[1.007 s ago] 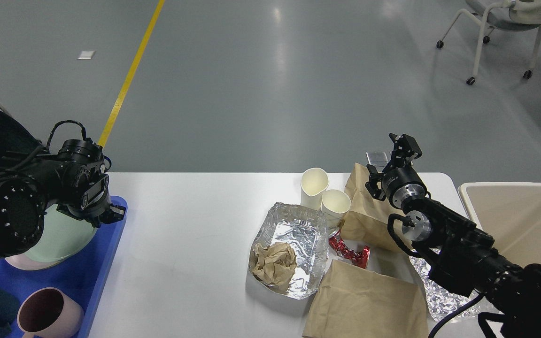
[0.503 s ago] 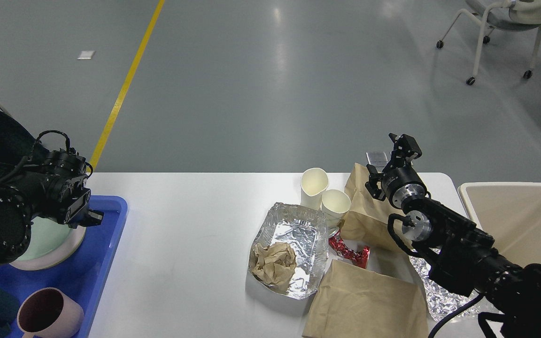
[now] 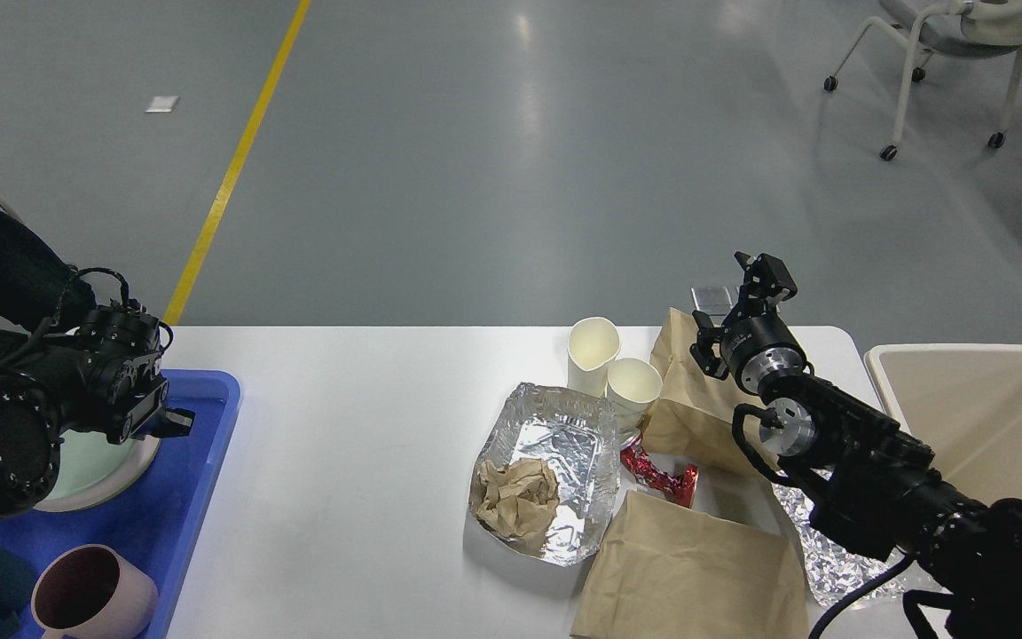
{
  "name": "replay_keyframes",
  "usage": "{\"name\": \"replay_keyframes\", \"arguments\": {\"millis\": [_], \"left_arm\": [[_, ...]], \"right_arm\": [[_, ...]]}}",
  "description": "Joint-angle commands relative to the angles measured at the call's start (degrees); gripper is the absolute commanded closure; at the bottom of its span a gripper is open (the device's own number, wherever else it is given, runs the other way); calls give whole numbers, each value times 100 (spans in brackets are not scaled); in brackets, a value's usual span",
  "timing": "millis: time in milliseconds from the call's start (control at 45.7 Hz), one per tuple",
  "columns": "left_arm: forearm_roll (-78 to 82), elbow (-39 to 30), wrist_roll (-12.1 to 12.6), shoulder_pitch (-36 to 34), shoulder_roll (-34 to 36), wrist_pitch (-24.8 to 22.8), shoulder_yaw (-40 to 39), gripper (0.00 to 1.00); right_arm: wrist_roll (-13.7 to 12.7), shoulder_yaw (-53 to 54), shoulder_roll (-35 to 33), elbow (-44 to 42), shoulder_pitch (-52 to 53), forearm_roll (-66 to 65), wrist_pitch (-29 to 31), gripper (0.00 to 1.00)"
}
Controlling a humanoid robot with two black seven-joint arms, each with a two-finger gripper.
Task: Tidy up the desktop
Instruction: 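Carry the pale green plate onto the blue tray and set it down, then release the plate and raise the left gripper away from the tray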
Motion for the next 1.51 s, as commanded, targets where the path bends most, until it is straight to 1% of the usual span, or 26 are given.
{"name": "replay_keyframes", "arguments": {"millis": [0, 66, 241, 285, 416, 525, 547, 613, 700, 810, 941, 1051, 1116, 1182, 1226, 1248, 1313, 1401, 1488], "left_arm": [[-15, -1, -9, -31, 7, 1, -39, 94], [-59, -1, -9, -31, 7, 10, -39, 90], [-94, -1, -17, -31, 7, 37, -74, 83], [-103, -10, -17, -31, 7, 37, -109, 79], [-112, -1, -17, -40, 34, 45, -285, 56], [-120, -1, -61, -162, 51, 168, -364, 32], [-121, -1, -96, -215, 130, 247, -408, 26], [-129, -1, -105, -338, 437, 405, -618, 18], [-129, -1, -114, -444, 771, 625, -1119, 13], [-147, 8, -114, -523, 1088, 950, -1673, 11], [-252, 104, -123, -567, 1563, 1494, -1832, 9], [-253, 411, -123, -523, 1651, 1978, -1832, 6], [-270, 631, -131, -497, 1677, 2154, -1858, 5], [-384, 824, -167, -470, 1713, 2295, -2094, 5], [-585, 869, -254, -409, 1713, 2418, -2410, 5], [-804, 886, -376, -339, 1721, 2497, -2691, 5], [-1017, 887, -658, -225, 1695, 2576, -2991, 5], [-1096, 922, -1054, -110, 1695, 2620, -3098, 4], [-1131, 992, -1528, -92, 1669, 2918, -3150, 4]], "right_arm": [[0, 0, 0, 0, -2, 0, 0, 0], [0, 0, 0, 0, -2, 0, 0, 0], [0, 0, 0, 0, -2, 0, 0, 0], [0, 0, 0, 0, -2, 0, 0, 0], [0, 0, 0, 0, -2, 0, 0, 0], [0, 0, 0, 0, -2, 0, 0, 0], [0, 0, 0, 0, -2, 0, 0, 0], [0, 0, 0, 0, -2, 0, 0, 0], [0, 0, 0, 0, -2, 0, 0, 0], [0, 0, 0, 0, -2, 0, 0, 0], [9, 0, 0, 0, 6, 0, 0, 0], [0, 0, 0, 0, -2, 0, 0, 0], [0, 0, 0, 0, 6, 0, 0, 0], [0, 0, 0, 0, -2, 0, 0, 0], [0, 0, 0, 0, -2, 0, 0, 0], [0, 0, 0, 0, -2, 0, 0, 0], [0, 0, 0, 0, -2, 0, 0, 0], [0, 0, 0, 0, -2, 0, 0, 0], [9, 0, 0, 0, 6, 0, 0, 0]]}}
